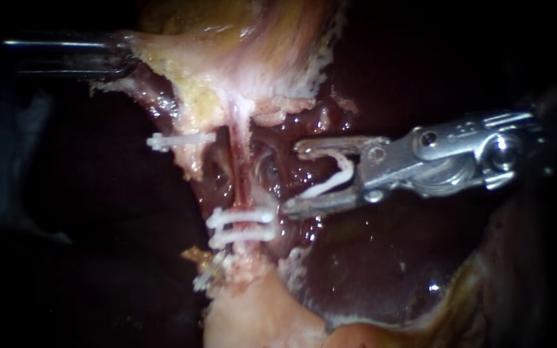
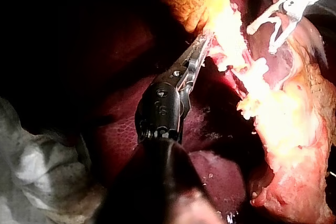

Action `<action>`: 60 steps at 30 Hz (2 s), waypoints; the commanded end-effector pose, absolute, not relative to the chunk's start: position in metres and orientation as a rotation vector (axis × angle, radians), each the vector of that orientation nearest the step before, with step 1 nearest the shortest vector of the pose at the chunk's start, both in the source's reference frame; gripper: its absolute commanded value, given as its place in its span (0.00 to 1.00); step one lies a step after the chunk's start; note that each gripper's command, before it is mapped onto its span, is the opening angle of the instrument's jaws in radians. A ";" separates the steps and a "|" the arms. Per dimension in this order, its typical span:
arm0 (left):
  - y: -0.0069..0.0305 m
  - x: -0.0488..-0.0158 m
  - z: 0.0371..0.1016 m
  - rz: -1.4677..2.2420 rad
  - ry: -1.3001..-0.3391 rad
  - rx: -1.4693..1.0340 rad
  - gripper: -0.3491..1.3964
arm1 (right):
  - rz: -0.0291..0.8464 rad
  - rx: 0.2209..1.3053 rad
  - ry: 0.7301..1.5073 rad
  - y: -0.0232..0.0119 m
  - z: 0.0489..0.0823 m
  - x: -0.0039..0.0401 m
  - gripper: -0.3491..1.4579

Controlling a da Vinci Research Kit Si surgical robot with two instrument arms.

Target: Clipping third clip right tube

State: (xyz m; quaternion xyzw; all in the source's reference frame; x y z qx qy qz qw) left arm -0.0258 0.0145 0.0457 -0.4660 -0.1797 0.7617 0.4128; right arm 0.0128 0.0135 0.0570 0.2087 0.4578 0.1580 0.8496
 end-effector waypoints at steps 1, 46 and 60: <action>0.0145 -0.0258 0.0457 1.916 -0.452 -1.172 0.00 | 0.344 0.450 0.971 0.0135 0.0572 0.0132 0.47; 0.0145 -0.0258 0.0459 1.917 -0.451 -1.173 0.00 | 0.466 0.878 1.368 0.0140 0.0553 0.0202 0.45; 0.0145 -0.0258 0.0459 1.917 -0.451 -1.173 0.00 | 0.485 0.902 1.381 0.0146 0.0544 0.0195 0.39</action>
